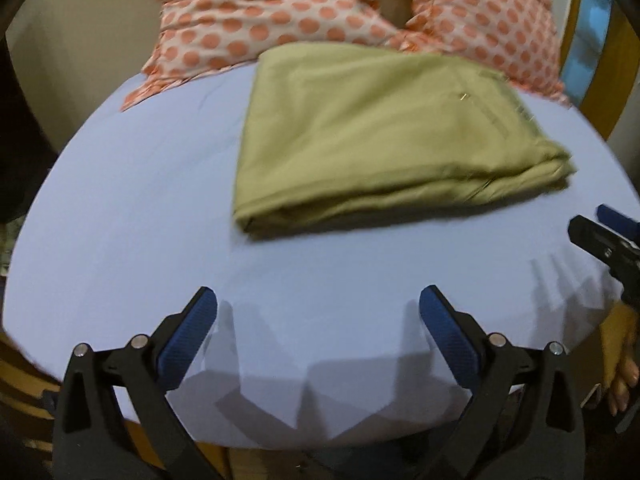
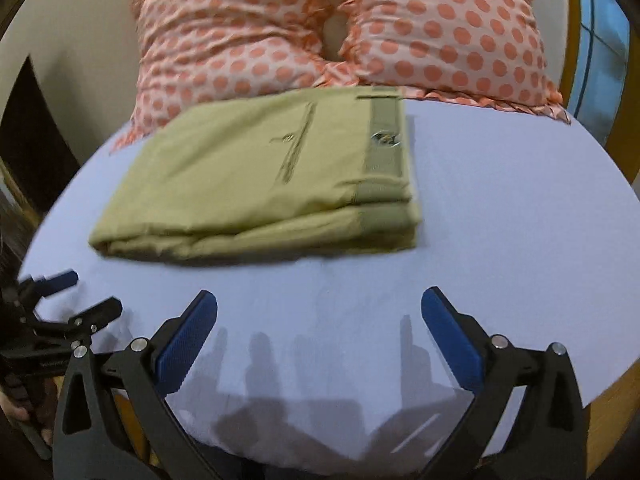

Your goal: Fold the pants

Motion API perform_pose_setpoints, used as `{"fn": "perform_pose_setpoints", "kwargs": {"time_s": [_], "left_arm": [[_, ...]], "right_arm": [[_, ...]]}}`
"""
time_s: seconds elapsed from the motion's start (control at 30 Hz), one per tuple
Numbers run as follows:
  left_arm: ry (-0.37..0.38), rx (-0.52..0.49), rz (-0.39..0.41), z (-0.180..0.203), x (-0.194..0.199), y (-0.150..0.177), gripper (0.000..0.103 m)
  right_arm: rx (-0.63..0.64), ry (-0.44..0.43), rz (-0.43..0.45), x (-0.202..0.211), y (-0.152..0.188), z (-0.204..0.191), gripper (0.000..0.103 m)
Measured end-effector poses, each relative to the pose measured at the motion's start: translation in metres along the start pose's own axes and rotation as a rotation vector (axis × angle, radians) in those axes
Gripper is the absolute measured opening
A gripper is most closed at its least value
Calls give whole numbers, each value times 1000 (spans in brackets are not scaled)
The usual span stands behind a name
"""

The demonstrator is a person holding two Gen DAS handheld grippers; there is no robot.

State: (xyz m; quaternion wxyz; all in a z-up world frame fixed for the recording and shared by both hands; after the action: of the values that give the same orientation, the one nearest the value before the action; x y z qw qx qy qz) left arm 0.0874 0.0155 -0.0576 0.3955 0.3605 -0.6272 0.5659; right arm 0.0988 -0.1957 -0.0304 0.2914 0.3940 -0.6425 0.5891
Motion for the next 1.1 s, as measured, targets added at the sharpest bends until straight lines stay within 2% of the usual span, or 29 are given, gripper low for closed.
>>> {"fn": "perform_pose_setpoints", "kwargs": {"time_s": [0.13, 0.23, 0.33, 0.4, 0.53, 0.77, 1.1], "left_arm": [[18, 25, 12, -1, -2, -2, 101], [17, 29, 21, 0, -3, -3, 101], [18, 31, 34, 0, -3, -1, 101], [19, 33, 45, 0, -2, 0, 101], [19, 34, 66, 0, 0, 0, 101], [15, 39, 88, 0, 1, 1, 101], [19, 34, 67, -2, -1, 2, 101]], "right_arm": [[20, 42, -4, -11, 6, -12, 102], [46, 113, -44, -22, 13, -19, 102], [54, 131, -29, -20, 15, -23, 102], [31, 95, -22, -21, 18, -22, 102], [38, 97, 19, -19, 20, -23, 102], [37, 98, 19, -18, 20, -24, 102], [32, 100, 22, -19, 19, -21, 102]]}}
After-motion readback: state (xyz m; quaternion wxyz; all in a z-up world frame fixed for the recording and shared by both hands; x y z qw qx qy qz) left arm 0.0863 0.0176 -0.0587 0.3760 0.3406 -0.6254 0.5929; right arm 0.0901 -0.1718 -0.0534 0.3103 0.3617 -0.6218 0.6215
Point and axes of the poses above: each gripper's, at about its wrist camera, not at the fingertips, and x roughly against the way its jaws point, z to its right, y to its underside, the point moved 9 cm from there along -x, roughly the way its jaws point, and after that the axes turned 7 degrees about -z, right-handed, at the moved point
